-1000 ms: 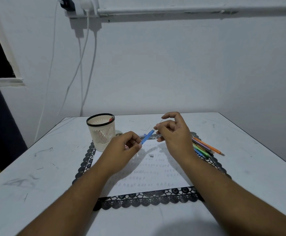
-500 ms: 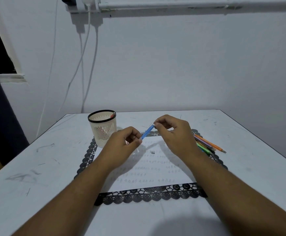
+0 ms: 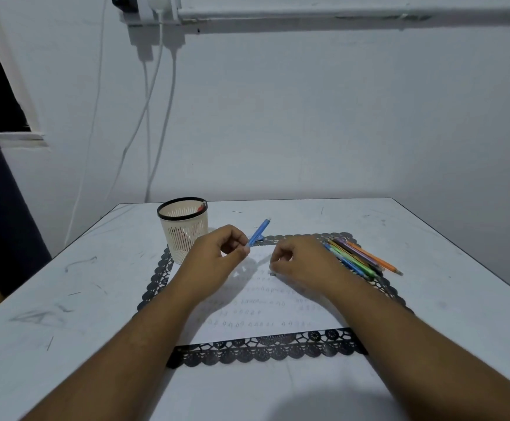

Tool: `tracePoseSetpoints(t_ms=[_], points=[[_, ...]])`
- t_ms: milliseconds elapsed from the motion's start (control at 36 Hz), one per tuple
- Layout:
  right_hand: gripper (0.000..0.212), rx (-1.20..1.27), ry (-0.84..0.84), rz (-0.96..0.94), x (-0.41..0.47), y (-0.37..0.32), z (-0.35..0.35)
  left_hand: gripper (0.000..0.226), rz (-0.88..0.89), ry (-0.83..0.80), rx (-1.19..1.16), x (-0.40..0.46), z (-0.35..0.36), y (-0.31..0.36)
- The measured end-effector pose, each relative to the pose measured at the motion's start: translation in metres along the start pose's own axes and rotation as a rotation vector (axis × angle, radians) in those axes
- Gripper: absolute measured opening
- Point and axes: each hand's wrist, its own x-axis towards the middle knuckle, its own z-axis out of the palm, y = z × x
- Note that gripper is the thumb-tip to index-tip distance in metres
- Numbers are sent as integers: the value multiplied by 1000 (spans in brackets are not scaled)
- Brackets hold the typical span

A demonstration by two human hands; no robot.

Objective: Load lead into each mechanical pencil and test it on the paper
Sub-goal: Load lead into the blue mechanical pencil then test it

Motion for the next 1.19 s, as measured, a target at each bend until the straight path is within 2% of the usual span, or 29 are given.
tracePoseSetpoints(t_ms=[167,556,806,917,1194], points=[[5,-81,-86,13,-3,-3,4,9,9,-15,21,0,1,2],[7,-101,-62,52,-2,-2,4,9,2,-59,104,-4,0,6],[12,-138,-135,82,1,-1,0,10,-15,-80,136,-3,0,3],[14,-34,-67,93,0,3,-5,11,-25,-95,162,-4,0,3],[22,432,45,85,5,8,-19,13,-22,-134,219,-3,0,0]])
